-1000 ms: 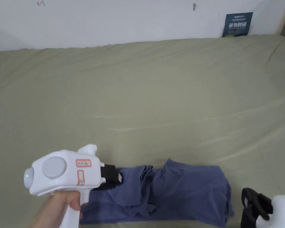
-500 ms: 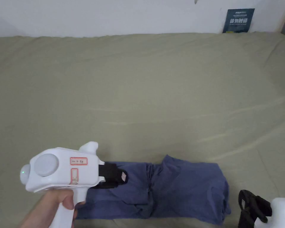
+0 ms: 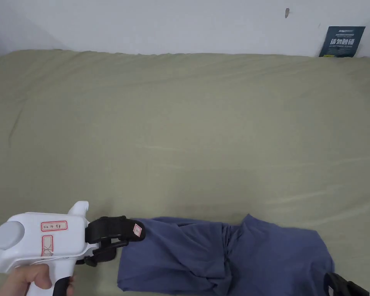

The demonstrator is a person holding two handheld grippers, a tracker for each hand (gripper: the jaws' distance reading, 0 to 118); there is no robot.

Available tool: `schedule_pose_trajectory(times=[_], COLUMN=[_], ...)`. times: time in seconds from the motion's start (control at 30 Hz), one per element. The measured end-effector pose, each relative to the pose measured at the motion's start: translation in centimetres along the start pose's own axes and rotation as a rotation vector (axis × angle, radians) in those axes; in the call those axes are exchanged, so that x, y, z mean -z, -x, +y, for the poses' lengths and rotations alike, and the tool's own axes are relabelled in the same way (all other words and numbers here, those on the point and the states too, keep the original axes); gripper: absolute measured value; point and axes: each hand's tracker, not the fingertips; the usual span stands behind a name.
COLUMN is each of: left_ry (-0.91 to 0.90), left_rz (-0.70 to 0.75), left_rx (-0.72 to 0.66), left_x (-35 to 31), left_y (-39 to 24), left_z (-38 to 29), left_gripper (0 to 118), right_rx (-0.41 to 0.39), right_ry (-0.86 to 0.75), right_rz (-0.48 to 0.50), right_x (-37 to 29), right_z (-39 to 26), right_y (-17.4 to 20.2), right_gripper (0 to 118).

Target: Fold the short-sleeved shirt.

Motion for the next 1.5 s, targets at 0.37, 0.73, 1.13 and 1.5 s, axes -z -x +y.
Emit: schedule_pose_trajectory(times=[0.37,0.73,1.13,1.5], left_ry=[0.073,-0.016,-0.165,-0.038], left_rz=[-0.099,0.0,0.494,0.606], left_rx=[-0.043,-0.033,0.11,0.331], left_x=[5.3,-0.4,-10.1,2.9], left_y=[4.3,0.3,-10.5,-22.6], left_z=[2.0,1.0,1.5,-2.3], left_gripper=[14,13,13,13], right_rx=[0.004,0.004,0.008,0.089], right_ry=[-0.009,-0.029,-0.067,-0.08], right_rz=[-0.018,0.003,0.041,0.044], right_x=[-0.4,-0.7,-0.3,-1.2], right_z=[0.7,1.1,1.4,0.7], right_y=[-0.4,-0.7,-1.2,-2.9], right_gripper=[0,0,0,0])
